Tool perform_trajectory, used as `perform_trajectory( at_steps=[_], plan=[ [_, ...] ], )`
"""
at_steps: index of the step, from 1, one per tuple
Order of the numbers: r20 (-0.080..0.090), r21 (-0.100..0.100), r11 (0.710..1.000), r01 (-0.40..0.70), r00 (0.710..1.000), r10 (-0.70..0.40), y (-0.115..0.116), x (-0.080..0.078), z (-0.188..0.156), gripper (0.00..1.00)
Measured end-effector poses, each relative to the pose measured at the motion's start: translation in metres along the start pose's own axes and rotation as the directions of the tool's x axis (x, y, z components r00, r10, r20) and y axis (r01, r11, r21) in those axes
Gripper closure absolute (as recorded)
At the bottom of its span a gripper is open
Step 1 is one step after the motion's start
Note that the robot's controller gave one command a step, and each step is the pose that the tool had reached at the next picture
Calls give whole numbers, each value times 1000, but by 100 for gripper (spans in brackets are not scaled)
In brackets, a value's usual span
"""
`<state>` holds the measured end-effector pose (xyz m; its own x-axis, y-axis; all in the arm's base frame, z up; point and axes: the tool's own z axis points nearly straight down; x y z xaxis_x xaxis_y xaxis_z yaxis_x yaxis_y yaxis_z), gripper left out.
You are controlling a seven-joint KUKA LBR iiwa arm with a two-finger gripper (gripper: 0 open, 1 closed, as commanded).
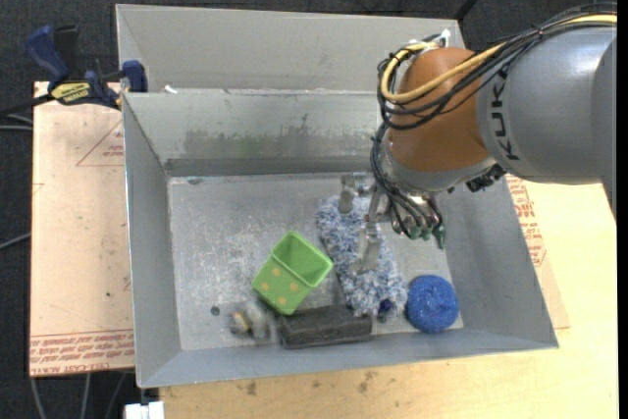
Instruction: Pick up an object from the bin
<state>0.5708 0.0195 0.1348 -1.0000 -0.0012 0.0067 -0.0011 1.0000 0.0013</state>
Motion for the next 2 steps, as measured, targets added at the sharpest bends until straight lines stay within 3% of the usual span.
perform_trajectory(
  at_steps=[1,2],
  plan=[
    [7,0,1000,0,1000,0,0,-2,-5,0],
    [6,-1,1000,-12,1000,12,-7,-16,44,100]
  ],
)
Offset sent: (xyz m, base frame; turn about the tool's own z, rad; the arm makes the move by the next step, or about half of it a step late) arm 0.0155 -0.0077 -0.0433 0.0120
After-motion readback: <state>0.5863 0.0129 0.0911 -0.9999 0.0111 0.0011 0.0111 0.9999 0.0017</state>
